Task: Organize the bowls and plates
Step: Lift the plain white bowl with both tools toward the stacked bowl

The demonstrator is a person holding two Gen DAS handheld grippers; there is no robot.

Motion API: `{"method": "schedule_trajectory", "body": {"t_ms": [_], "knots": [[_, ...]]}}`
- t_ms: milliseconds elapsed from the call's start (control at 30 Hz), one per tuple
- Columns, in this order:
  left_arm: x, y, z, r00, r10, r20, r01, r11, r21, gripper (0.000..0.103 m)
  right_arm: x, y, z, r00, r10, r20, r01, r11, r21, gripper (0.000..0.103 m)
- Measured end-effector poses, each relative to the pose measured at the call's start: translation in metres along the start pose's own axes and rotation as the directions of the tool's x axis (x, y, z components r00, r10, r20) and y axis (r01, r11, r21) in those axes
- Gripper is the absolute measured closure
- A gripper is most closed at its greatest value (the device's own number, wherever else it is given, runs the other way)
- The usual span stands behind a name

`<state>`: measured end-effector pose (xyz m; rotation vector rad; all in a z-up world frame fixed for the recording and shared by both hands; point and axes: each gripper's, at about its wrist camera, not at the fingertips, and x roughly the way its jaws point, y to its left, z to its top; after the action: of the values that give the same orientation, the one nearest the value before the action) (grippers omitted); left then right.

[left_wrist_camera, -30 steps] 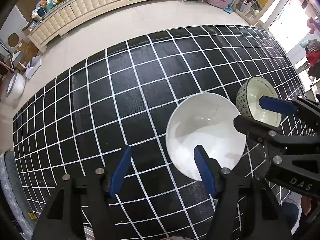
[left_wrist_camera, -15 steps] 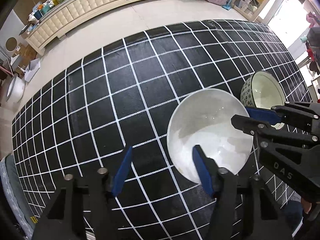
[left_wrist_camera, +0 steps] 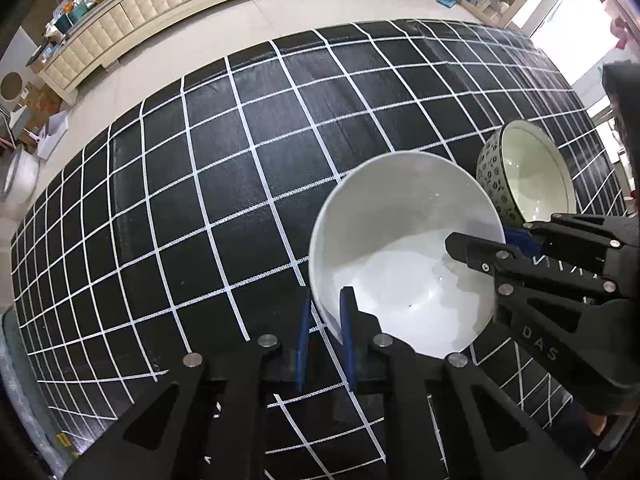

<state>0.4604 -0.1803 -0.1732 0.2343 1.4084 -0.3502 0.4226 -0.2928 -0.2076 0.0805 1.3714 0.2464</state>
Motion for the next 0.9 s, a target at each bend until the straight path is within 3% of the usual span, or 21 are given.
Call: {"method": "schedule_trajectory", "body": {"t_ms": [333,533,900], "knots": [[0.003,-0.009,0.003,0.999,0.044,-0.003,-0.043,0.999,0.027,0.091,-0.007,-0.002,-0.011,1.000,-0.027,0.016,0.026,0.999,0.022,0.089],[-0.008,-0.010,-0.003,1.000,0.021,0.007,-0.021,1.000,0.008,0.092,-0.034,0.000,-0.024,0.999,0.012,0.051,-0.015,0.999,0.045,0.089],[-0.074,-0.010,-0.055,0.996,0.029,0.082,-0.030,0.999,0.015,0.092,-0.093,0.039,-0.076,0.996,0.026,0.091,-0.027,0.999,0.016,0.089]]}}
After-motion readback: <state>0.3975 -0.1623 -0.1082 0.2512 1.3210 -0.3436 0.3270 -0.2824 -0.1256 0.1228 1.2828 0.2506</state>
